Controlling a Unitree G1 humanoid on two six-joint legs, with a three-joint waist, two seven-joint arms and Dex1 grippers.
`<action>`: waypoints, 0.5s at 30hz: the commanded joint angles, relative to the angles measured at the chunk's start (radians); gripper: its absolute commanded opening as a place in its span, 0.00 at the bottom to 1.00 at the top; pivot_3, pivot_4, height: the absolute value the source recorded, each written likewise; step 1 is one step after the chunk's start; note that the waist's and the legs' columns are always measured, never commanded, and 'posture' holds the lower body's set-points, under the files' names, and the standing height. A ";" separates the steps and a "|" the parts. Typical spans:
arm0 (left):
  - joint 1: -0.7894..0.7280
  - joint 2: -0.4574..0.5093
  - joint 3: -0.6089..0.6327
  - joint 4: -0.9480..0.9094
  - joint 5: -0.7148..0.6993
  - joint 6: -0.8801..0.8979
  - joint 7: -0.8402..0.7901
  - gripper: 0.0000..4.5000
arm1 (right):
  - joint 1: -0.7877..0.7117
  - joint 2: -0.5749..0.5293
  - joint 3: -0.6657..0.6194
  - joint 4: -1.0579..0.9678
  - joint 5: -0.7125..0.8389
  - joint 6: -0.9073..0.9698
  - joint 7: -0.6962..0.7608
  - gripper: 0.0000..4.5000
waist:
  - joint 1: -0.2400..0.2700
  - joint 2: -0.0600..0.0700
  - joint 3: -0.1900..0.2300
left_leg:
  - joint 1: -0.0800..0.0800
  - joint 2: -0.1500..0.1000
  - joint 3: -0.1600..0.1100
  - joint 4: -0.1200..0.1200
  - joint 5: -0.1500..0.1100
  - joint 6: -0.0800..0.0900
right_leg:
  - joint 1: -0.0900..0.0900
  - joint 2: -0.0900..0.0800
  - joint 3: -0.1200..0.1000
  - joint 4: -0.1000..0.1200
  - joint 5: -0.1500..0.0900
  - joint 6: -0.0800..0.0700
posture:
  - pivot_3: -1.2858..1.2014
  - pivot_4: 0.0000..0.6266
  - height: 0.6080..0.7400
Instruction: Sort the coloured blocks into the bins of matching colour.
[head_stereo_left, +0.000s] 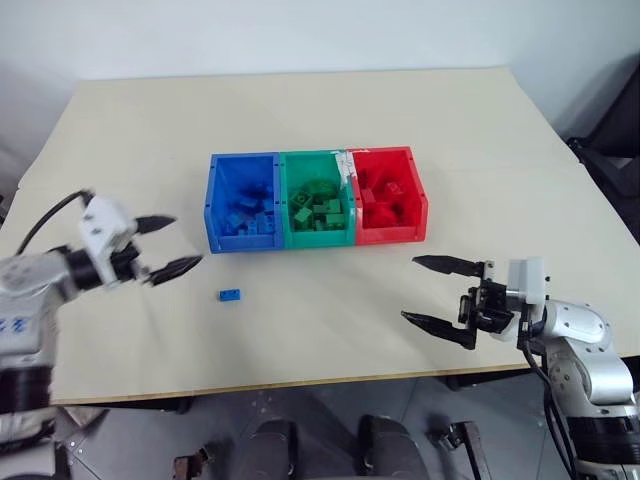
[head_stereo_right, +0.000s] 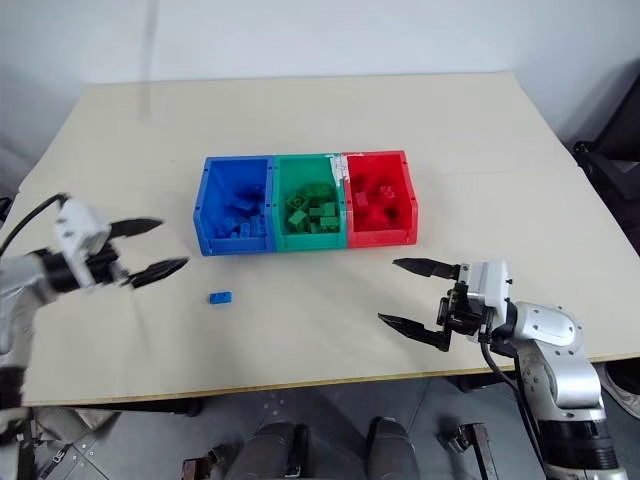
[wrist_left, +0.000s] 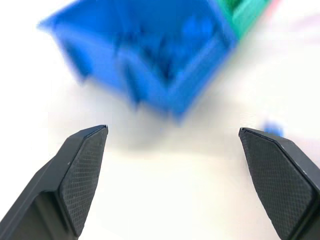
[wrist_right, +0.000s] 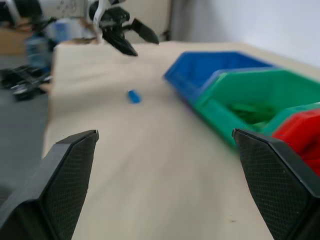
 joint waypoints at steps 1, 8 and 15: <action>0.105 0.026 0.111 0.020 -0.017 -0.106 -0.037 0.99 | -0.045 -0.024 0.041 0.040 -0.028 -0.014 0.064 1.00 | 0.003 0.000 0.000 | 0.000 0.000 0.000 0.000 0.000 0.000 | 0.000 0.000 0.000 0.000 0.000 0.000 | 0.52 0.24 1.00; 0.239 0.012 0.118 -0.066 -0.031 -0.120 -0.059 0.99 | -0.095 -0.022 0.066 0.073 -0.039 0.001 0.086 1.00 | 0.015 0.000 0.000 | 0.000 0.000 -0.001 0.001 -0.002 0.000 | 0.001 -0.001 -0.001 0.000 0.000 0.000 | 0.52 0.24 1.00; 0.146 0.013 -0.087 -0.223 0.022 -0.005 -0.006 0.99 | -0.085 -0.060 0.058 0.041 -0.036 0.048 0.084 1.00 | 0.025 0.000 0.000 | 0.000 0.000 -0.001 0.001 -0.002 0.000 | 0.001 0.000 0.000 0.000 0.000 0.000 | 0.52 0.24 1.00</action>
